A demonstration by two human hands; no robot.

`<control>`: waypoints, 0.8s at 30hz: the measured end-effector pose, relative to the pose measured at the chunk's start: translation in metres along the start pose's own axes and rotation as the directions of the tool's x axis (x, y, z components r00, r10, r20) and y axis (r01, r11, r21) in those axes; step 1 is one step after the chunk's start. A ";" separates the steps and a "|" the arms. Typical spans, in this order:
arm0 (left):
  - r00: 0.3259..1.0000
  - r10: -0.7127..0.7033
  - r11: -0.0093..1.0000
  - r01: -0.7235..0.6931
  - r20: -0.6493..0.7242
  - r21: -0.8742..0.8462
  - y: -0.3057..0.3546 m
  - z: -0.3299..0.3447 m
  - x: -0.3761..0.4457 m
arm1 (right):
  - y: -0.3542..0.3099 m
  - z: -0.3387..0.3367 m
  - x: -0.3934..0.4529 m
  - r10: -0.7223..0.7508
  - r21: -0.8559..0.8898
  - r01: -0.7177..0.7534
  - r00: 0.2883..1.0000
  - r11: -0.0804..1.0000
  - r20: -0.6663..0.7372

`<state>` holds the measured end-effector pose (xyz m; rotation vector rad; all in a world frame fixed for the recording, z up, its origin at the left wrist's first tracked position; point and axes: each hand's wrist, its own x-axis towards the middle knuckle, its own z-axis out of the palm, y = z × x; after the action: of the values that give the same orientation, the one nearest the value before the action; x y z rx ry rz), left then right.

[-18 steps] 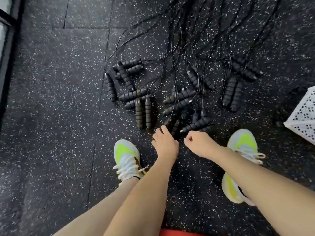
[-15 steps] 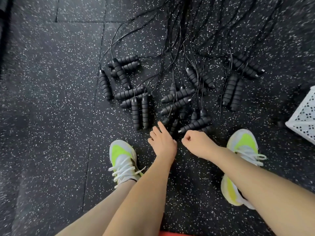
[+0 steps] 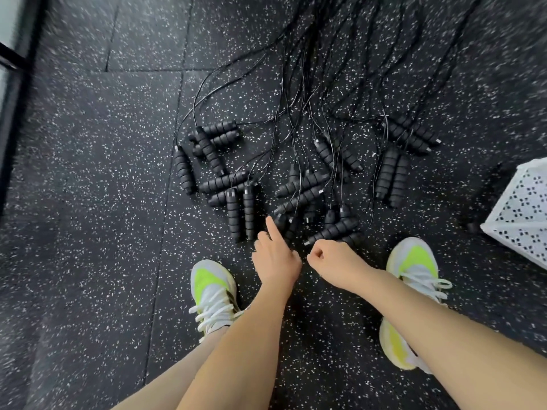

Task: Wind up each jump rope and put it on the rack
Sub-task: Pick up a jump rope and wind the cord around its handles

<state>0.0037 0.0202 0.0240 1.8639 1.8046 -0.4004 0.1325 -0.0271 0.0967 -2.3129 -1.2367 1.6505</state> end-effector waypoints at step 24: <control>0.897 0.227 0.850 -0.372 -0.379 -0.372 0.095 -0.297 -0.174 | -0.103 -0.151 -0.216 -0.204 0.260 0.442 0.760 0.859 -0.618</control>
<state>0.0438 0.0378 0.3780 1.9086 1.5744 0.4246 0.1712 -0.0313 0.3772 -1.9613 -0.9822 0.8702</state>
